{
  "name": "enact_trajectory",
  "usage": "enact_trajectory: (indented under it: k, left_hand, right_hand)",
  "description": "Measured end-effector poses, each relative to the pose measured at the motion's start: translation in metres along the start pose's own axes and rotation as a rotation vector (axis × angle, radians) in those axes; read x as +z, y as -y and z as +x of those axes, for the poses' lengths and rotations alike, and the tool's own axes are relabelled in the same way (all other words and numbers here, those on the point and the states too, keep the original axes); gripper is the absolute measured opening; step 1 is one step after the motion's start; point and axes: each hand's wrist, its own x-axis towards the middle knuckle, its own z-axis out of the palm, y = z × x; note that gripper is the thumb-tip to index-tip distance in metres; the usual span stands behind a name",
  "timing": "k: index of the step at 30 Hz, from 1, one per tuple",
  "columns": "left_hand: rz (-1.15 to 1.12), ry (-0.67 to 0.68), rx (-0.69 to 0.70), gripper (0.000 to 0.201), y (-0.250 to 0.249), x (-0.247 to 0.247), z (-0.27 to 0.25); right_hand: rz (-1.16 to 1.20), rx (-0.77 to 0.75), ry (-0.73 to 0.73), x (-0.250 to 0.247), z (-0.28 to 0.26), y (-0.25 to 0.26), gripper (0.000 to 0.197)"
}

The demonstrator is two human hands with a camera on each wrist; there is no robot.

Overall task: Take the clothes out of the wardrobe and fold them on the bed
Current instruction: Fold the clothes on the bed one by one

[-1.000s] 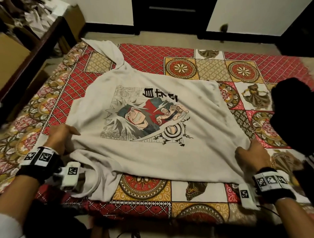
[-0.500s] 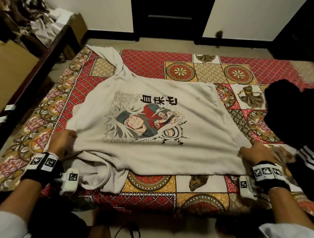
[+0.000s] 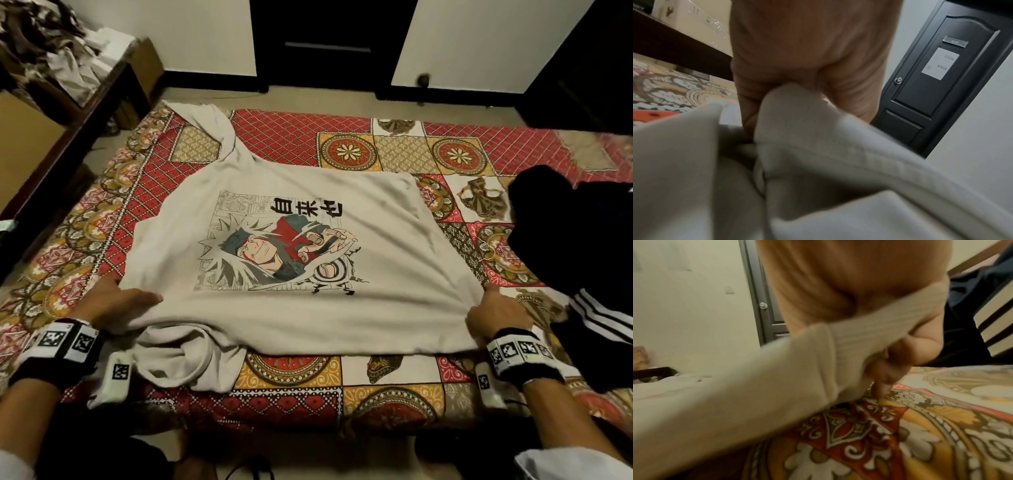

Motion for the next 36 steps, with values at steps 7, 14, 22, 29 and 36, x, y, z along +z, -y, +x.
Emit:
enact_trajectory:
  k: [7,14,22,29,36]
  left_hand:
    - [0.182,0.283,0.145,0.093,0.019,-0.002,-0.004]
    - [0.405,0.344,0.089,0.083,0.021,-0.028,-0.004]
    - [0.355,0.095,0.027,0.112,0.038,-0.025,0.005]
    - [0.422,0.012,0.162,0.1,0.033,-0.02,-0.004]
    - [0.418,0.255,0.005,0.036,0.005,-0.052,0.013]
  right_hand:
    - [0.124,-0.043,0.258,-0.001,0.014,-0.012,0.078]
    - [0.099,-0.008,0.218,0.0,0.019,-0.017,0.054]
    - [-0.1,-0.134,-0.08,-0.011,-0.022,0.011,0.09]
    - [0.21,-0.54,-0.061,0.001,-0.054,0.054,0.046]
    - [0.12,-0.635,-0.001,0.008,-0.064,0.065,0.027]
